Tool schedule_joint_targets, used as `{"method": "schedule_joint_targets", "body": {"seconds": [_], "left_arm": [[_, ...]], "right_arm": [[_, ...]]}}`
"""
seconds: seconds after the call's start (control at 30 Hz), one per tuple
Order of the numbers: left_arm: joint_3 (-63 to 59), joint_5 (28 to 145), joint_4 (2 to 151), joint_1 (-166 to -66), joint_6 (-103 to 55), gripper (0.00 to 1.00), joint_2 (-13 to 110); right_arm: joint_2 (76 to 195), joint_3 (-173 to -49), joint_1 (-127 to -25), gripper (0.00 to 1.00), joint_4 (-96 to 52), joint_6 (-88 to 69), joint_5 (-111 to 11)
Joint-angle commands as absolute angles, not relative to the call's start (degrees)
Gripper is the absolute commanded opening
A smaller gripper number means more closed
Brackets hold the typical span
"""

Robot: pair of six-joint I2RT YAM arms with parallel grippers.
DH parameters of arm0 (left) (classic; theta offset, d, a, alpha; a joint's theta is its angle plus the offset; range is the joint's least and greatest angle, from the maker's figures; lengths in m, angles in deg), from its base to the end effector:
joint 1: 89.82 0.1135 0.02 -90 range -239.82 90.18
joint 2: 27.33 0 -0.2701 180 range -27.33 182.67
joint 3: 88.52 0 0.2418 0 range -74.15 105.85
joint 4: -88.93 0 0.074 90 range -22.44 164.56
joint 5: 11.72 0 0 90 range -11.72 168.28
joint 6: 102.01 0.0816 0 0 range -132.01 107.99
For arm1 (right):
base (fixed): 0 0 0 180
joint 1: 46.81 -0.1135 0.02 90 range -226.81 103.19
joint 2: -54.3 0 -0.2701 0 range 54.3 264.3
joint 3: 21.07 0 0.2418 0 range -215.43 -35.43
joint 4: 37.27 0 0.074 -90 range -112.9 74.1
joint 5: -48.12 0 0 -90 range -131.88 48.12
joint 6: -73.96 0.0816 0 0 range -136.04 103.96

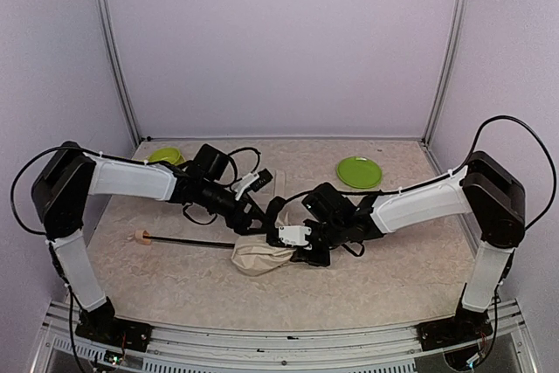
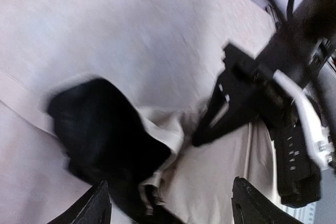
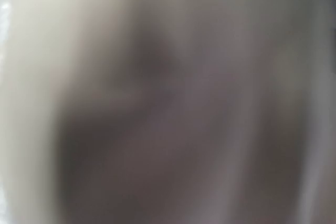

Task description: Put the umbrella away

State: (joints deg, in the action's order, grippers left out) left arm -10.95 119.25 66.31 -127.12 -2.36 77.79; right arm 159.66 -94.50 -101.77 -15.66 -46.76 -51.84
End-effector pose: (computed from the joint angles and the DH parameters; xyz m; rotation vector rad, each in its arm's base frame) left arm 0.2792 -0.2799 0.1583 1.2652 2.0906 -1.0881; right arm 0.2115 0.3262 0.1219 -1.7719 1.8041 0.3901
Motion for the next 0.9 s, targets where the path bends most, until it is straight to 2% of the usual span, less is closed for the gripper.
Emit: {"method": "schedule_joint_targets", "body": {"seconds": [0.0, 0.1, 0.23, 0.37, 0.43, 0.53, 0.7, 0.8, 0.87], "left_arm": [[-16.69, 109.27, 84.58, -124.72, -5.42, 0.77, 65.62], [-21.17, 104.28, 86.20, -125.04, -3.69, 0.76, 59.35], [-22.47, 99.93, 77.39, -130.85, 8.07, 0.63, 54.29], [-24.61, 94.00, 69.39, -140.58, 21.16, 0.66, 53.19], [-25.78, 90.41, 71.37, -141.46, 20.70, 0.66, 54.10], [-24.71, 89.44, 72.09, -139.68, 18.26, 0.60, 57.22], [-21.69, 83.84, 70.14, -140.70, 19.66, 0.58, 64.67], [-17.99, 88.07, 65.16, -140.75, 21.10, 0.57, 68.29], [-17.61, 89.36, 64.62, -140.96, 21.06, 0.48, 69.37]], "right_arm": [[164.34, -97.59, -99.84, 0.02, 1.12, -39.46, -59.19], [166.73, -99.66, -98.99, 0.01, 5.05, -37.73, -58.78], [168.68, -102.02, -97.32, 0.02, 9.03, -35.19, -64.07], [171.24, -104.42, -95.74, 0.03, 12.60, -34.08, -70.43], [171.41, -104.47, -95.67, 0.03, 12.08, -34.25, -71.19], [171.24, -104.19, -95.59, 0.05, 10.82, -34.39, -70.97], [172.06, -104.86, -95.34, 0.08, 10.08, -35.08, -72.48], [172.29, -105.14, -94.93, 0.08, 9.60, -35.22, -74.60], [172.84, -105.66, -94.17, 0.08, 9.68, -34.67, -77.35]]}}
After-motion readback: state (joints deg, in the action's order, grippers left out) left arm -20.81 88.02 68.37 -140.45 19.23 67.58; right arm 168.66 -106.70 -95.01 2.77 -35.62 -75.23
